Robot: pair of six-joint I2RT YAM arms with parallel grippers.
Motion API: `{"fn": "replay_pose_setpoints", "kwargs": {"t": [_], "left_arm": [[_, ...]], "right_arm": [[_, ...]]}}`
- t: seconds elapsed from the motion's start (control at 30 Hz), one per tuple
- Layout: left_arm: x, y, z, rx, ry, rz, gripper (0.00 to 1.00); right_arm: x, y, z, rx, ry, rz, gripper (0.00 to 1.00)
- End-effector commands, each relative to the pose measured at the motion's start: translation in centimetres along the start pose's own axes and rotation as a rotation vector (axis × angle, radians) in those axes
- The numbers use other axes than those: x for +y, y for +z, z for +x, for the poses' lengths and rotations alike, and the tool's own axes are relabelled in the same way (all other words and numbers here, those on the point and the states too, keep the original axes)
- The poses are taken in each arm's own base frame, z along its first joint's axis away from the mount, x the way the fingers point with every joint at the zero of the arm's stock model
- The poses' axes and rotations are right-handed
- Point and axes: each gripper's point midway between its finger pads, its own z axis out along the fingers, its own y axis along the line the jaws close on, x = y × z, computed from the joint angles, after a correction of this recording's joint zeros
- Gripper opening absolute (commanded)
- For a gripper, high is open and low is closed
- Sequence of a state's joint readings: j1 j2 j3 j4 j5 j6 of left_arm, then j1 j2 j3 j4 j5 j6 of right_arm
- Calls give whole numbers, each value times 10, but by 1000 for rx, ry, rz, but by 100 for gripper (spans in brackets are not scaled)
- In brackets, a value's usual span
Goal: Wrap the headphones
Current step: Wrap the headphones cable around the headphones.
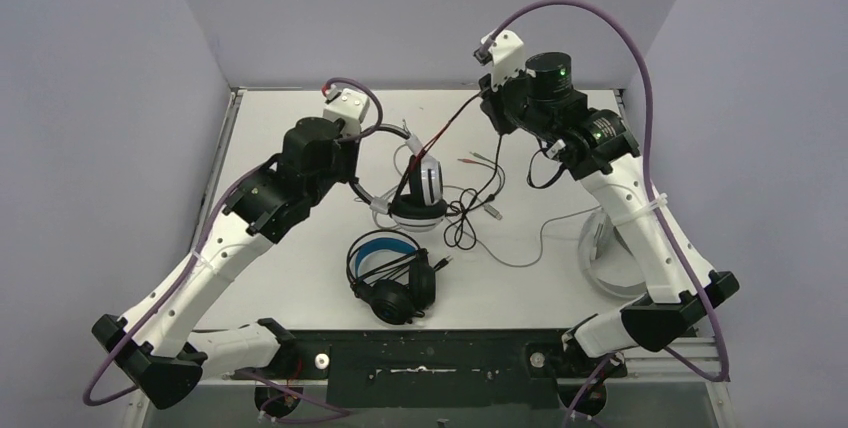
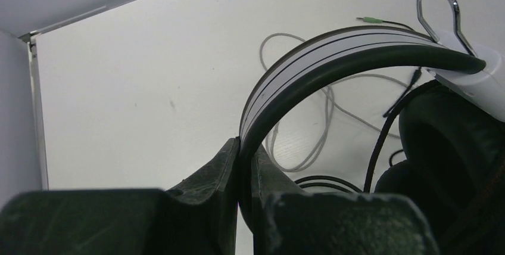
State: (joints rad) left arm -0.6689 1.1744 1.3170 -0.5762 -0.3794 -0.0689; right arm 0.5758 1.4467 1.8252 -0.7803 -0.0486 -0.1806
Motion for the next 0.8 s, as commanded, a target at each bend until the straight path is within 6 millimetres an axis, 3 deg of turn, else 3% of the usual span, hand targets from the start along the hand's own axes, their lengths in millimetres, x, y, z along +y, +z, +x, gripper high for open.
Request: {"fn": "replay_pose_setpoints", "kwargs": {"t": [0.0, 0.07, 0.27, 0.37, 0.57, 0.77], "left_arm": [[-27, -34, -40, -102, -116, 195, 0], [-31, -43, -44, -84, -185, 223, 0], [-53, -67, -63, -54, -393, 419, 0], [-51, -71, -79, -64, -518, 481, 0], [-45, -75, -117, -128, -653, 572, 0], [-55, -83, -158, -177, -712, 679, 0]], "right_arm": [[8, -2, -12, -97, 68, -95, 0], [6, 5, -1, -85, 100, -101, 0], [25, 30, 42, -51, 189, -196, 4], [36, 41, 56, -55, 230, -227, 4], [63, 57, 61, -129, 368, -329, 6], [87, 73, 65, -175, 396, -358, 22]]}}
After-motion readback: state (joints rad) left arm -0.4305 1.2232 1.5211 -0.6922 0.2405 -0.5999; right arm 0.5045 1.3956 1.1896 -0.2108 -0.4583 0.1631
